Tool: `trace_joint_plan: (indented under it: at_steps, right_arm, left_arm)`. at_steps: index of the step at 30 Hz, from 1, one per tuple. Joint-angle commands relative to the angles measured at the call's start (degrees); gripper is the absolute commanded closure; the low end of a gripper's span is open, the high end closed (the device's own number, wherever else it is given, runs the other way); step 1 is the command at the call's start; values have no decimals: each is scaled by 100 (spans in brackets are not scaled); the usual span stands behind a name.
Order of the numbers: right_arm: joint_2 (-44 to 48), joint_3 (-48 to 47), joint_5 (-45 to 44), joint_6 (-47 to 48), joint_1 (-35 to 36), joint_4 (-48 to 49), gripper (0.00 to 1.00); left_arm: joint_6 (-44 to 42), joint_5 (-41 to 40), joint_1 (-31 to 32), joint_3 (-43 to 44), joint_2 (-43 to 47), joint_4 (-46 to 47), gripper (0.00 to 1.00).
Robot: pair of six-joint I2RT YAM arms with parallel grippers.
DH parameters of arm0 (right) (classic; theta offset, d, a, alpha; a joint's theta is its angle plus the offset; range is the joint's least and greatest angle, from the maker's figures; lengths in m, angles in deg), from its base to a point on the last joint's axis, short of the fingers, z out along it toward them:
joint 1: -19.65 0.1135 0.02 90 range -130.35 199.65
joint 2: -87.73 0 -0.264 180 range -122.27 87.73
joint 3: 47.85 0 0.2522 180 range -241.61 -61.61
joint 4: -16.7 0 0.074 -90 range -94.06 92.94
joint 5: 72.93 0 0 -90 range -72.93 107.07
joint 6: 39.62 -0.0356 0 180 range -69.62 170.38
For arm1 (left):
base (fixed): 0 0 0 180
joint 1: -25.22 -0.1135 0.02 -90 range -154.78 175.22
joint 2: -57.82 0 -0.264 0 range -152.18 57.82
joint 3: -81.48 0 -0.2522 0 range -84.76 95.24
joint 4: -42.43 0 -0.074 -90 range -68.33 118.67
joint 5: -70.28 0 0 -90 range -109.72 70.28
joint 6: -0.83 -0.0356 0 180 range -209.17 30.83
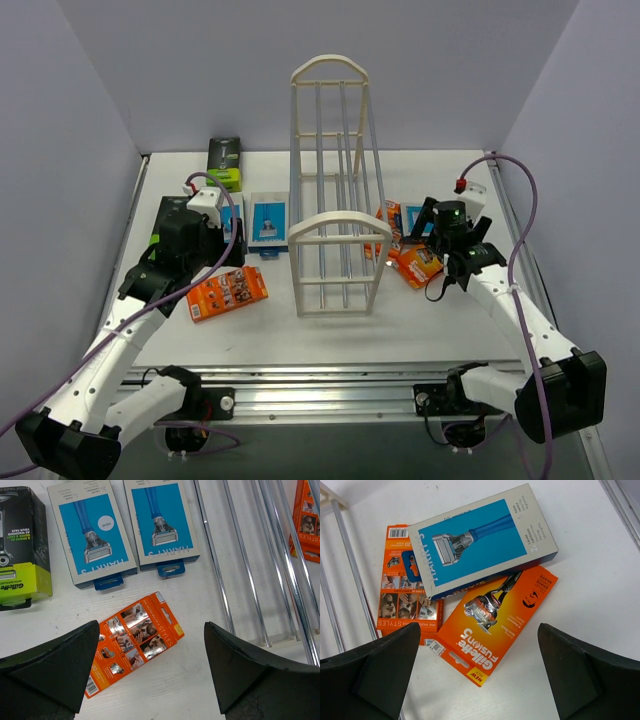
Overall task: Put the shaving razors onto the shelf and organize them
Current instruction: Grab a shaving razor with the right arm
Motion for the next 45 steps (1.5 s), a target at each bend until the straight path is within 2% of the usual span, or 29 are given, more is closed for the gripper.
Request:
trace_joint_plan:
  at_steps: [1, 12, 19, 26, 37, 40, 45]
  right_arm:
    - [-348, -174, 663, 299, -175, 323, 1]
    - [-2377, -1851, 602, 607, -184, 61, 7]
    - [-3522, -2529, 654, 818, -201, -36, 10]
    - [-4058, -2618, 831, 1029, -192, 52, 10]
    - [-4533, -2539, -355, 1170, -157, -10, 12]
    - [-4665, -2469, -584, 1161, -96, 8, 20]
    - [-4709, -2477, -699, 1100, -87, -19, 46]
  left_arm:
    - [40, 68, 22, 328, 110, -9, 6]
    - [66, 322, 13, 363, 225, 8, 6]
    - [119, 481, 22, 363, 32, 35, 6]
    - [110, 445, 30, 363, -65, 8, 6]
    - [58, 252, 30, 310, -48, 0, 6]
    - [40, 138, 30, 301, -30, -9, 6]
    - [-48, -204, 22, 293, -4, -18, 6]
